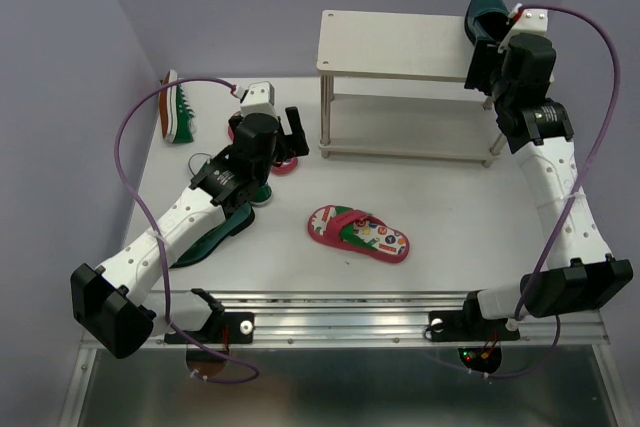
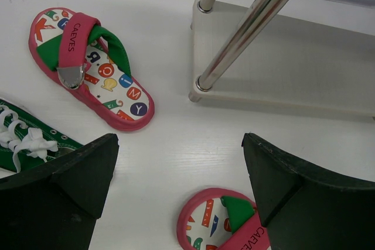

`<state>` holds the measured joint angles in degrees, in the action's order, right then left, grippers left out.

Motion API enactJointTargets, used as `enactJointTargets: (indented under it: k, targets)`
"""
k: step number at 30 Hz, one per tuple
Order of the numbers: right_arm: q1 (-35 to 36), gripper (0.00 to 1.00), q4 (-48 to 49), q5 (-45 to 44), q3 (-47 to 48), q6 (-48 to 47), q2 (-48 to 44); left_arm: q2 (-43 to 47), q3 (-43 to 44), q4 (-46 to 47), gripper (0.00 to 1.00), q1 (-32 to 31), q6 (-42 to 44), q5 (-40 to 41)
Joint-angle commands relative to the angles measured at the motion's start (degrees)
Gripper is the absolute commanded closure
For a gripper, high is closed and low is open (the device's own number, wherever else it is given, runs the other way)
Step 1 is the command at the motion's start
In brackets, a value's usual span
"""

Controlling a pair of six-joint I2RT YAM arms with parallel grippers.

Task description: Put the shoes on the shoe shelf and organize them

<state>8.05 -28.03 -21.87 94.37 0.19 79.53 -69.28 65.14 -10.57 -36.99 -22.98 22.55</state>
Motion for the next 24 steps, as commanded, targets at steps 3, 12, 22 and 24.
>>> enactJointTargets:
  k: [3, 12, 22, 24]
  targets:
    - [-6.55, 0.61, 4.56, 0.59, 1.96, -2.47, -2.97, 1.69, 0.07, 1.25, 0.01, 0.17, 0.83, 1.01]
    - [-14.29, 0.62, 4.65, 11.31, 2.14, -4.05, -3.15, 1.16, 0.25, 1.25, 0.01, 0.17, 0.48, 0.92]
    - [-15.44, 0.60, 4.65, 14.49, 0.55, -5.72, -2.97, 0.11, 0.77, 1.34, 0.01, 0.17, 0.48, 1.27]
    - [-15.96, 0.59, 4.65, 15.27, 0.20, -5.81, -2.97, -0.24, 0.95, 1.34, 0.01, 0.17, 0.66, 1.45]
